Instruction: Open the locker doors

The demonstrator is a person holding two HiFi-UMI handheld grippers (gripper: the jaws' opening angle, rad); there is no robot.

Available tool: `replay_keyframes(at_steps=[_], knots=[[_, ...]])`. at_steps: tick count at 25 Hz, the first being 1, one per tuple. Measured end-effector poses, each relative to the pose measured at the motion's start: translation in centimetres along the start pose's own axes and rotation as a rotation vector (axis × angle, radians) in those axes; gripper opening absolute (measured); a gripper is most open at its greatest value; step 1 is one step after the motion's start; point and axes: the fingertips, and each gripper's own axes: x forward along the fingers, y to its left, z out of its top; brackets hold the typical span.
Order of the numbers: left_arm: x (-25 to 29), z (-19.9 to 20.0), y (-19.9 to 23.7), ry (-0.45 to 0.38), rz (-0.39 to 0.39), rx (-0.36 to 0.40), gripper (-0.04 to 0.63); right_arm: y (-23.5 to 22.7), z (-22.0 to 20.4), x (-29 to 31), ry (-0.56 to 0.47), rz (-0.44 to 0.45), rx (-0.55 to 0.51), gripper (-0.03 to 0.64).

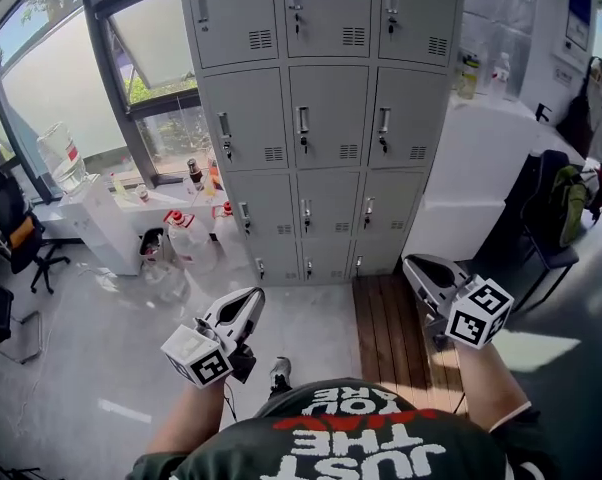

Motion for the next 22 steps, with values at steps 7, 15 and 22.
replay_keyframes(at_steps=[7, 15, 22], knots=[[5.4, 3.3, 15.7, -0.013, -0.109, -0.025, 0.008, -4.1, 0.5, 14.5, 0.009, -0.099, 0.027, 0.034], [10.1, 8.5, 31.1, 0.007, -0.117, -0.026, 0.008, -8.3, 5.0, 28.3, -0.045, -0.15, 0.0, 0.034], [14.0, 8.6, 37.1, 0.03, -0.122, -0.05, 0.008, -13.4, 4.5, 33.9, -0.028, -0.177, 0.031, 0.034]])
